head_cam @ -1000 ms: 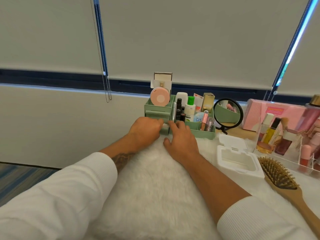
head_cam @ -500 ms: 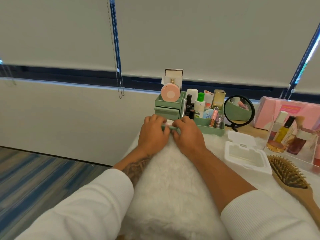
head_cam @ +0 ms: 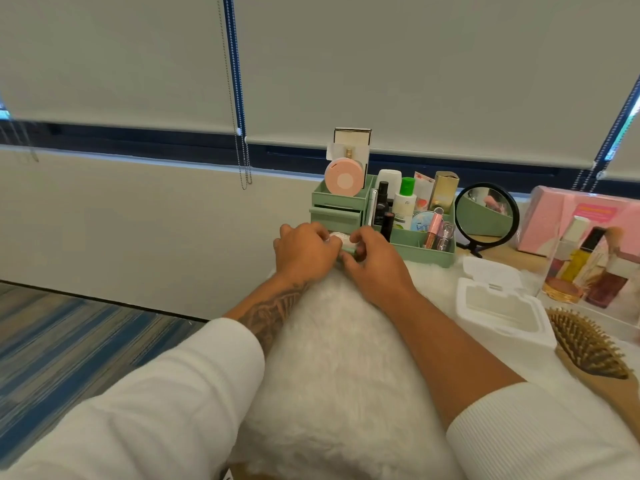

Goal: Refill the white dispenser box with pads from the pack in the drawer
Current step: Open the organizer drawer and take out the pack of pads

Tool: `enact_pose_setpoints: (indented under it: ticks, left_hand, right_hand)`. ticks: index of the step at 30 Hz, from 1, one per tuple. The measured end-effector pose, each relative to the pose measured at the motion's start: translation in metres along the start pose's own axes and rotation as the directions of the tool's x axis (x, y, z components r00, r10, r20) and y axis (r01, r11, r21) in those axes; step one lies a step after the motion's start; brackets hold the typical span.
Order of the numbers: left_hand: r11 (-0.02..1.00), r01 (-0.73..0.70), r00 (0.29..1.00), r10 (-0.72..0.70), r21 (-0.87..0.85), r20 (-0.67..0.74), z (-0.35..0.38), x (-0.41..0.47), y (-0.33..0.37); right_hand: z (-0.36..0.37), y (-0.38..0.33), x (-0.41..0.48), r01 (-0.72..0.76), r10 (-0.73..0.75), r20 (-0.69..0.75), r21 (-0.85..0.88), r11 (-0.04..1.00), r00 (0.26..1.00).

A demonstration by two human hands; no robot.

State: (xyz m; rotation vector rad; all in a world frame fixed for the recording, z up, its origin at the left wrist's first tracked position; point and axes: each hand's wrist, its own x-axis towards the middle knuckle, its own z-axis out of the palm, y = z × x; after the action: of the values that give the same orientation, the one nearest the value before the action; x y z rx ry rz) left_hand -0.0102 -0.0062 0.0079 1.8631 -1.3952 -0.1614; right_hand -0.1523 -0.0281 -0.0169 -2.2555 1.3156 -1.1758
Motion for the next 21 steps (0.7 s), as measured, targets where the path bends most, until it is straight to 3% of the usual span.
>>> enact_pose_setpoints:
  ticks: [3, 10, 21]
  left_hand:
    - [0.995, 0.099, 0.994, -0.100, 0.033, 0.054, -0.002, 0.016, 0.010]
    - [0.994, -0.102, 0.994, 0.103, -0.033, 0.044, -0.005, 0.013, 0.000]
    - [0.981, -0.191, 0.980, 0.189, -0.016, -0.066, -0.010, 0.018, 0.007]
  right_hand:
    - [-0.002, -0.001, -0.001, -0.033, 0.033, 0.008, 0.012, 0.999, 0.999]
    - [-0.001, 0.001, 0.001, -0.063, 0.064, -0.013, 0.032, 0.997, 0.998]
    - [0.003, 0.002, 0.003, -0.088, 0.089, -0.011, 0.021, 0.996, 0.996]
